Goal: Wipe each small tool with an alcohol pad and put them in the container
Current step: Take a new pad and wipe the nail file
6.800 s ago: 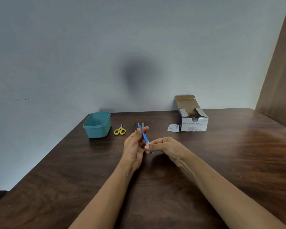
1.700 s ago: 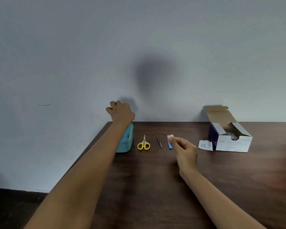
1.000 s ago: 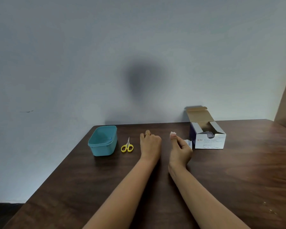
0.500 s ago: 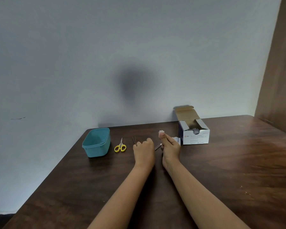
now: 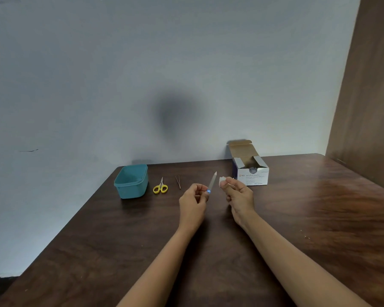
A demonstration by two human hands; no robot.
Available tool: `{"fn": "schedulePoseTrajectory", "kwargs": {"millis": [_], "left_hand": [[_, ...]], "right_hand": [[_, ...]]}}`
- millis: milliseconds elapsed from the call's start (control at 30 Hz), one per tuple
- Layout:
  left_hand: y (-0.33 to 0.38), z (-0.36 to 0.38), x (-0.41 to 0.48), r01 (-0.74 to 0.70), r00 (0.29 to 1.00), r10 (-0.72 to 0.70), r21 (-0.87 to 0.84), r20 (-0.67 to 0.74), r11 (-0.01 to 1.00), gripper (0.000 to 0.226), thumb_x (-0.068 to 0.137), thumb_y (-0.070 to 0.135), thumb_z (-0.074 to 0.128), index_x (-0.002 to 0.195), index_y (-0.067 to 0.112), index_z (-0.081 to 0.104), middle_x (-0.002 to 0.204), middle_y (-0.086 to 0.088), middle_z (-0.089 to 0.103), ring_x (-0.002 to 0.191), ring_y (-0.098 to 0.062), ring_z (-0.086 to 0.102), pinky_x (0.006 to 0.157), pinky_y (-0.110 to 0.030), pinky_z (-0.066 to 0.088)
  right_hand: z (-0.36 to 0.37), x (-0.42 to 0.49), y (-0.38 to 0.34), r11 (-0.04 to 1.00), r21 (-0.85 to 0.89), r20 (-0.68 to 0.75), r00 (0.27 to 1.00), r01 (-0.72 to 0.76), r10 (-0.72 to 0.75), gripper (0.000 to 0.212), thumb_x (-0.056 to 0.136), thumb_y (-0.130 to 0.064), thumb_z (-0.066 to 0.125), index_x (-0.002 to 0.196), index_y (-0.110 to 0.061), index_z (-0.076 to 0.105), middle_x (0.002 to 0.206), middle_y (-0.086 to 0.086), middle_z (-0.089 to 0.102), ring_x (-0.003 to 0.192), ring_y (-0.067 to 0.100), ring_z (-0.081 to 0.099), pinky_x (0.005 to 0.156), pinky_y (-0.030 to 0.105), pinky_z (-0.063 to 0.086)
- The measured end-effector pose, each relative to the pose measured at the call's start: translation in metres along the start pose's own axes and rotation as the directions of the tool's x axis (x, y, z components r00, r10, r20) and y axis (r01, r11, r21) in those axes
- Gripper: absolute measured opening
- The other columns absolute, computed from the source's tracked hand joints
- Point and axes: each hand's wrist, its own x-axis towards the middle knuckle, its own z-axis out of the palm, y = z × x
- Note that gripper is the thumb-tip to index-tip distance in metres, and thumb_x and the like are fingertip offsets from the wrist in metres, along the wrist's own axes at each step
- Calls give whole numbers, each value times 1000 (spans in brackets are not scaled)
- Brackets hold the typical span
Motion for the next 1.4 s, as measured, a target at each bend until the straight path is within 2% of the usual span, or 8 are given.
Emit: {"fn": "schedulePoseTrajectory", "kwargs": {"millis": [100, 233, 467, 633, 833, 1067, 1300, 1400], "left_hand": [[-5, 1, -11, 2, 1000, -3, -31, -6, 1000, 7, 89, 12, 64, 90, 20, 65, 81, 11, 64, 70, 2, 56, 64, -10, 46], [-6, -3, -12, 13, 1000, -13, -48, -5, 999, 7, 88, 14, 64, 89, 21, 66, 81, 10, 64, 69, 3, 55, 62, -10, 46], [-4, -3, -11, 3, 999, -2, -16, 46, 1000, 12, 88, 17, 65, 86, 29, 64, 81, 12, 64, 72, -1, 56, 64, -14, 48], [-5, -4, -10, 0, 1000, 1, -27, 26, 1000, 9, 87, 16, 66, 86, 25, 67, 79, 11, 64, 69, 4, 56, 61, -11, 46], [-6, -3, -8, -15, 999, 16, -14, 48, 1000, 8, 87, 14, 66, 88, 22, 68, 80, 10, 65, 72, 9, 55, 62, -8, 45], [-10, -1, -5, -21, 999, 20, 27, 32, 999, 11, 88, 14, 65, 87, 24, 66, 80, 4, 65, 73, -4, 58, 62, -9, 45], [-15, 2, 0, -16, 1000, 16, 91, -2, 996, 17, 89, 11, 63, 87, 28, 63, 87, 6, 63, 80, -4, 57, 65, -6, 44], [-15, 1, 0, -8, 1000, 8, 75, -6, 997, 15, 88, 12, 63, 86, 27, 64, 86, 5, 63, 80, -4, 58, 64, -8, 44]], "right_hand": [[-6, -4, -1, 1000, -24, 50, 999, -2, 3, 15, 81, -5, 71, 96, -5, 69, 82, 2, 70, 67, 7, 53, 57, 20, 37], [-8, -4, 0, 998, -57, 118, 993, 6, 0, 6, 85, -8, 67, 89, -7, 71, 75, 2, 69, 59, 7, 44, 54, 19, 36], [-10, -1, -1, 999, 15, 109, 994, -30, 28, 9, 87, -5, 64, 87, -9, 72, 77, 7, 68, 59, 8, 42, 53, 20, 37], [-11, 1, -1, 997, 42, 114, 992, -58, 53, 13, 86, -5, 64, 80, -11, 73, 75, 7, 67, 57, 9, 42, 51, 19, 37], [-10, 1, -2, 997, 48, 118, 992, -53, 47, 10, 87, -4, 64, 83, -8, 72, 68, 2, 69, 56, 8, 42, 51, 18, 36], [-7, 2, 2, 1000, -8, 100, 995, 18, -18, 7, 76, -6, 75, 81, -11, 76, 77, 7, 69, 60, 10, 41, 55, 21, 37], [-6, 7, 4, 1000, 17, 55, 998, 14, -15, 7, 75, -7, 76, 75, -14, 76, 72, 0, 70, 64, 11, 45, 54, 21, 37], [-6, 7, 3, 999, 35, 58, 998, -1, -1, 9, 77, -4, 73, 80, -13, 74, 72, -1, 71, 67, 11, 47, 57, 22, 36]]}}
